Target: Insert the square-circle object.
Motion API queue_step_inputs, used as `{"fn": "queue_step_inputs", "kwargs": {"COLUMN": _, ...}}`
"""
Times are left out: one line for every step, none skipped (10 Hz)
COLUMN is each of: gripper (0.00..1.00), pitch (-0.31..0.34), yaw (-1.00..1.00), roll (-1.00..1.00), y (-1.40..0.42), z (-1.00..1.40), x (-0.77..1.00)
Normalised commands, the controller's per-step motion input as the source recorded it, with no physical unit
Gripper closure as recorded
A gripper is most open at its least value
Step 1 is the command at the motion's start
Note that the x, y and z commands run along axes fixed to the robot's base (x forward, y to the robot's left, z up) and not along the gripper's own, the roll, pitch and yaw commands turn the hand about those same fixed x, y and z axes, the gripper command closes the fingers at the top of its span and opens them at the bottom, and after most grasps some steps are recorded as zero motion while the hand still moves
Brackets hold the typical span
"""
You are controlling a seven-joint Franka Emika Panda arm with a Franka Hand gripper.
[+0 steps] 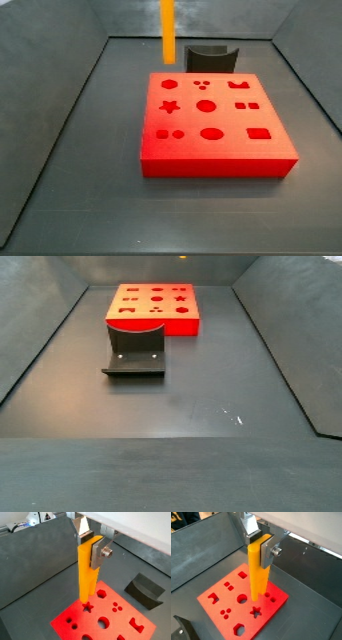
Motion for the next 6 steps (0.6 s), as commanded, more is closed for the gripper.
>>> {"fn": "queue_step_inputs", "kwargs": {"gripper": 1.0, "pitch": 0.0, "yaw": 0.0, "roll": 0.0, "y": 0.0, "z": -0.02, "x": 0.0}}
{"fn": "queue_step_inputs", "kwargs": {"gripper": 1.0, "pitch": 0.0, "yaw": -0.3, "roll": 0.0, "y": 0.0, "z": -0.25, "x": 0.0}}
{"fn": "queue_step_inputs", "kwargs": {"gripper": 1.0, "pitch": -0.133, "yaw": -0.65, "roll": -0.07, "y": -0.13, "z": -0.5, "x": 0.0}}
{"fn": "queue_step_inputs", "kwargs": {"gripper": 1.0, "pitch": -0.104, "yaw": -0.9, "roll": 0.0, "y": -0.24, "z": -0.39, "x": 0.0}}
{"fn": "queue_step_inputs", "kwargs": {"gripper": 1.0, "pitch": 0.0, "yaw": -0.84, "roll": 0.0, "y": -0.36, "z": -0.07, "x": 0.01}}
{"fn": "queue_step_inputs", "kwargs": {"gripper": 1.0, "pitch": 0.0, "yaw": -0.82, "roll": -0.02, "y": -0.37, "z": -0.03, "x": 0.0}}
